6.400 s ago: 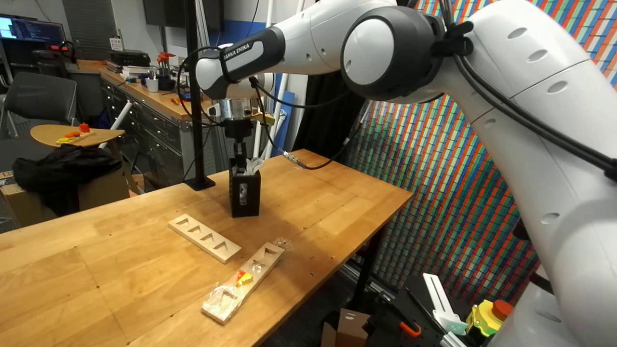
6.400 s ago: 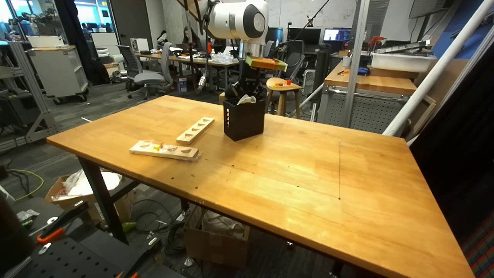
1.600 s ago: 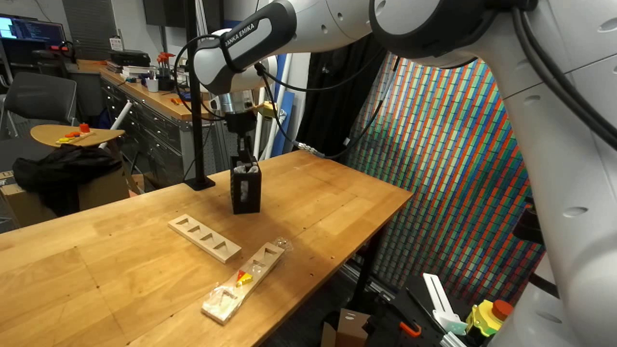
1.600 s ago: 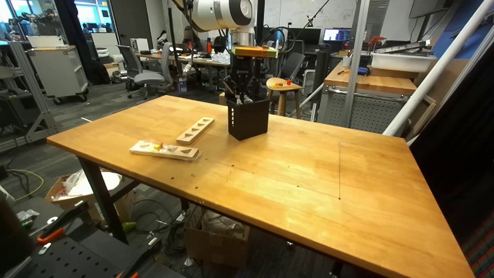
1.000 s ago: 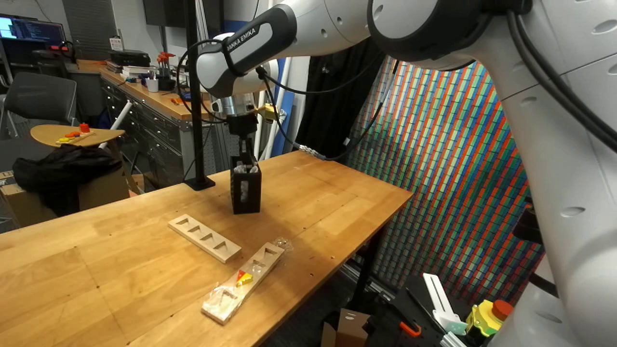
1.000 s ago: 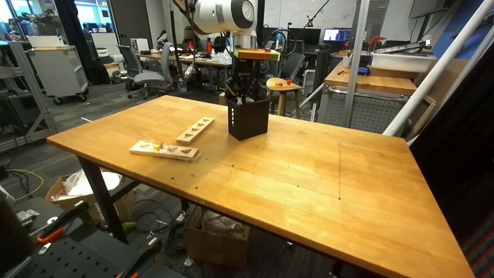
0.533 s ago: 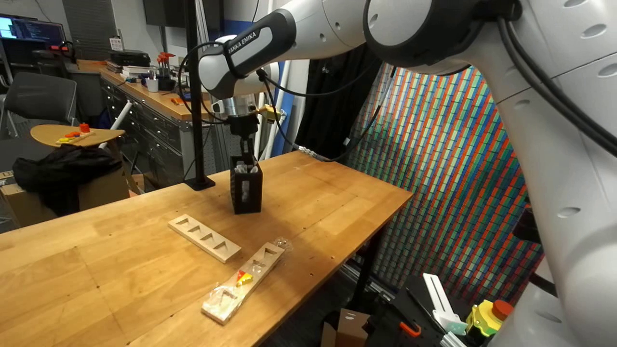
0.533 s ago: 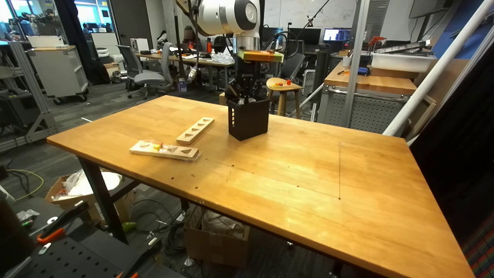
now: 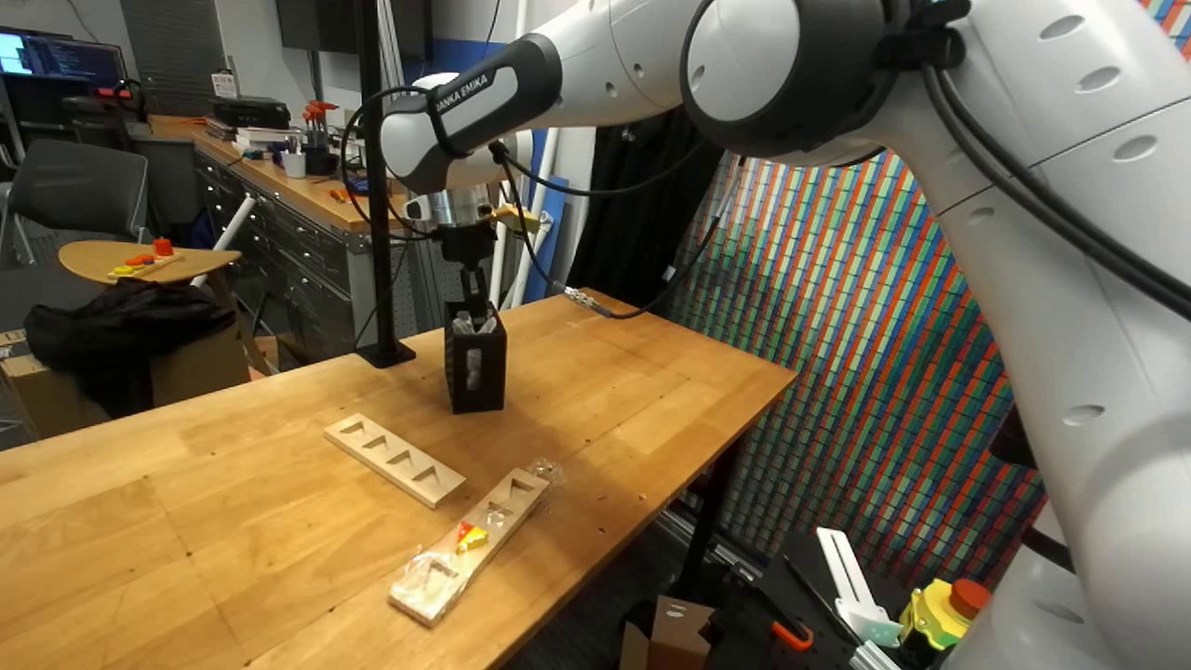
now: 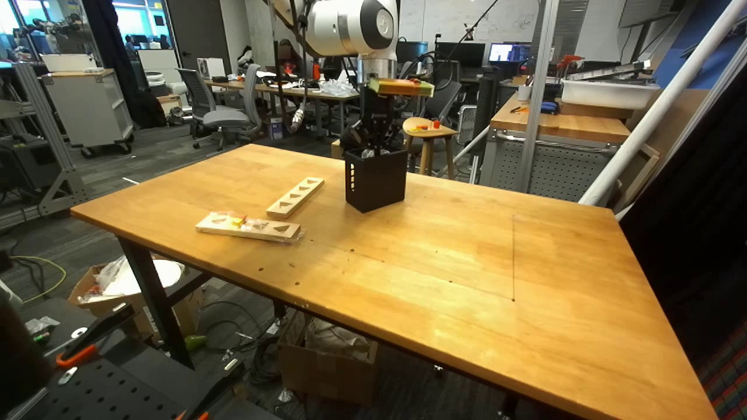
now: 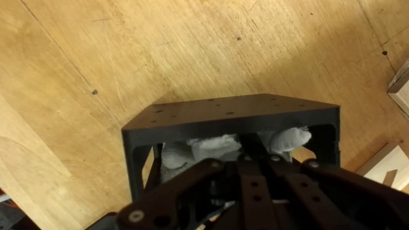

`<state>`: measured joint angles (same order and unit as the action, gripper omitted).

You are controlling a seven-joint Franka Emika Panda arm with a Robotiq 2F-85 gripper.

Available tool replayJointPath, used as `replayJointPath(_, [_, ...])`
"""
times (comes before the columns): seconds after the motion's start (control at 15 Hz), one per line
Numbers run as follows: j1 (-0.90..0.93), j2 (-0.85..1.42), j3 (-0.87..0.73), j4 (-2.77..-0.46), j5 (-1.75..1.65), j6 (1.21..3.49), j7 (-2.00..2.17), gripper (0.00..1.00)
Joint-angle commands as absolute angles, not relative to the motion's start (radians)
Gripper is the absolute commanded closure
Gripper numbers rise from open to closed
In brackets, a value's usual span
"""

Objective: Stuff the towel into the box

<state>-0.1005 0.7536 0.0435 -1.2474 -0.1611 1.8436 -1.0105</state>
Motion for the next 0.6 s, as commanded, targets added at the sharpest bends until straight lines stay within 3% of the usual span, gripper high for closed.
replayJointPath(0.0, [-0.115,0.81,0.053,-1.151,-0.141,1.795,-1.067,0.98])
replayJointPath(0.53, [-0.143,0.894,0.055,-1.05,-0.095,1.754,-1.118,0.98])
